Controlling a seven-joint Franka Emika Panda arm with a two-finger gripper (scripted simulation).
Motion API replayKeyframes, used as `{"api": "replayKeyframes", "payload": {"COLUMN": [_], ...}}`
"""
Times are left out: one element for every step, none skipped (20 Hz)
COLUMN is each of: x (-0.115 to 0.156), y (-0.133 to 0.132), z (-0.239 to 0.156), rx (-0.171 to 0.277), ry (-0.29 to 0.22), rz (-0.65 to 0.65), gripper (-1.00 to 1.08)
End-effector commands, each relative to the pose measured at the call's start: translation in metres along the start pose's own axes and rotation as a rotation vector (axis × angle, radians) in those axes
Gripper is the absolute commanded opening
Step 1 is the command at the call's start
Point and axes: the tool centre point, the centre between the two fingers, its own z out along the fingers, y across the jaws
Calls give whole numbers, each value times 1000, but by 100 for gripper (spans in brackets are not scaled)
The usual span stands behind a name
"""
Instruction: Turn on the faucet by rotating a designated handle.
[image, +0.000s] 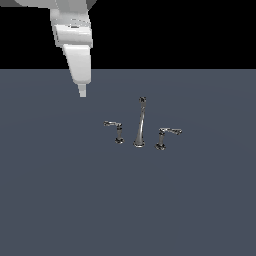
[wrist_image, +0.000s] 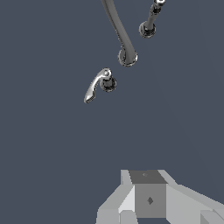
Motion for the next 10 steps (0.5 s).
{"api": "replayKeyframes", "payload": {"x": [6, 9, 12, 15, 18, 22, 26, 30, 34, 39], "y": [-10, -14, -18, -22, -26, -31, -35, -39, -44, -48], "z": [12, 17, 22, 27, 33, 38, 44, 50, 56, 62], "rx": [-1, -2, -3, -3, -4, -5, -6, -7, -7, -8], "ry": [1, 2, 2, 2, 3, 3, 4, 4, 5, 5], "rz": [53, 74, 97, 119, 143, 167, 192, 218, 245, 272], "gripper": [-100, -100, -100, -100, -100, -100, -100, -100, -100, -100]}}
